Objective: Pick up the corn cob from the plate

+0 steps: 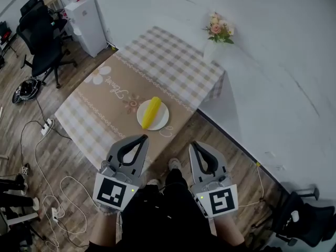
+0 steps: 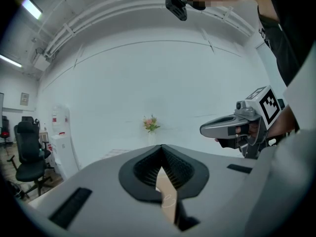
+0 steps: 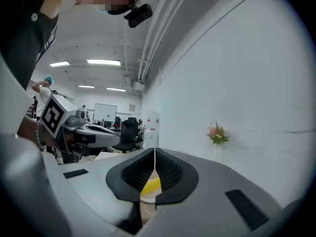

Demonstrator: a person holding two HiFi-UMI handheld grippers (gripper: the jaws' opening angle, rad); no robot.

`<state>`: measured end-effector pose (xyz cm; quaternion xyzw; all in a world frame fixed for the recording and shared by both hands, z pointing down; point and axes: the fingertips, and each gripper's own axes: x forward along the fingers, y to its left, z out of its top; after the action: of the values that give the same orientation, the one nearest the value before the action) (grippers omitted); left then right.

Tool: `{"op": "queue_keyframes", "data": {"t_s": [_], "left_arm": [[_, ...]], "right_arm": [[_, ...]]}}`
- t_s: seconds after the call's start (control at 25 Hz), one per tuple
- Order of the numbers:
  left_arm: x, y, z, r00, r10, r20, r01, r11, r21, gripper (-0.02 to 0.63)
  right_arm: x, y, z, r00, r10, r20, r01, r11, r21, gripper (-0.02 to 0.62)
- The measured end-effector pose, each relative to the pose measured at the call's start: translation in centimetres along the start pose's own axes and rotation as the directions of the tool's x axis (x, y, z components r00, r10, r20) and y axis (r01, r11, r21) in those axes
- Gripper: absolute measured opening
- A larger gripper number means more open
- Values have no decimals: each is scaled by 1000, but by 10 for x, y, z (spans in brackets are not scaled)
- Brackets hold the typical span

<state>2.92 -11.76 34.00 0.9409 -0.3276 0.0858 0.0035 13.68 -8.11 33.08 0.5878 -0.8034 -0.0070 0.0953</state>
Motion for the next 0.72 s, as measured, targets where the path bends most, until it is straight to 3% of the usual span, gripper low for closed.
{"op": "queue_keyframes", "data": {"t_s": [0.52, 0.72], "left_arm": [[25, 34, 0, 981, 194, -13, -195, 979, -54, 12], [32, 46, 1, 966, 255, 37, -254, 967, -31, 12]], "right_arm": [[45, -24, 4, 988, 153, 13, -153, 988, -27, 43], [59, -26, 7, 977, 210, 24, -209, 977, -34, 43]]}}
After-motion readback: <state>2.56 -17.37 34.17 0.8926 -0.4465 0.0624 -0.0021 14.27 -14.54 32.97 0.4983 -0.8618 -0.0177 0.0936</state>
